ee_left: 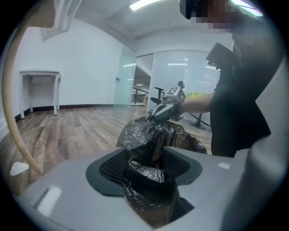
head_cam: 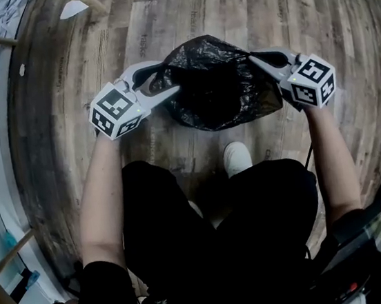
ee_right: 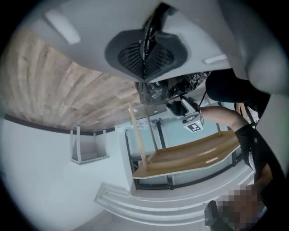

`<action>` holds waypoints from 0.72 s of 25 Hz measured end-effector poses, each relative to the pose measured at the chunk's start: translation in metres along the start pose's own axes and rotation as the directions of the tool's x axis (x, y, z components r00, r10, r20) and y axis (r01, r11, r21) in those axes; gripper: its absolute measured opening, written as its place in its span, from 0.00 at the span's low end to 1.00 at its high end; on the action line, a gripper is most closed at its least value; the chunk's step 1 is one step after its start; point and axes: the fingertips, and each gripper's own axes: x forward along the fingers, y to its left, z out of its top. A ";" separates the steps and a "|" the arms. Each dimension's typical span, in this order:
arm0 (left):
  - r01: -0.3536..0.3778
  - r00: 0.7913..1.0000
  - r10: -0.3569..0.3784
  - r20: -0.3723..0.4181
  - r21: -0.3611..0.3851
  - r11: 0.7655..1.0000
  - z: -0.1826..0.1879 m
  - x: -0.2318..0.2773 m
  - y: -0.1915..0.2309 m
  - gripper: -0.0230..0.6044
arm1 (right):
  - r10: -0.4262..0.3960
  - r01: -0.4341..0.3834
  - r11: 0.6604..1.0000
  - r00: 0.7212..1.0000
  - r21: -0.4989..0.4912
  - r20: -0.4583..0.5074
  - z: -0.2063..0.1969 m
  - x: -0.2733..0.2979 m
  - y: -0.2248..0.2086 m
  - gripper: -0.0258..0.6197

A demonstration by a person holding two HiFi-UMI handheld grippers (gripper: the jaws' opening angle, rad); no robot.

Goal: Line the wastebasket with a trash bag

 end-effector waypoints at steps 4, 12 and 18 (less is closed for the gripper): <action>-0.038 0.999 0.038 -0.005 -0.021 0.999 -0.002 0.002 0.013 0.45 | -0.024 0.024 0.999 1.000 0.027 0.019 0.012 0.013 -0.021 0.04; -0.103 0.994 0.104 0.009 -0.096 0.990 0.002 -0.002 0.030 0.46 | -0.035 0.021 0.972 0.998 0.234 0.053 0.002 0.052 -0.075 0.04; -0.108 0.989 0.124 0.086 -0.172 0.979 0.012 -0.013 0.020 0.46 | 0.020 -0.012 0.949 1.000 0.314 -0.023 -0.037 0.092 -0.085 0.04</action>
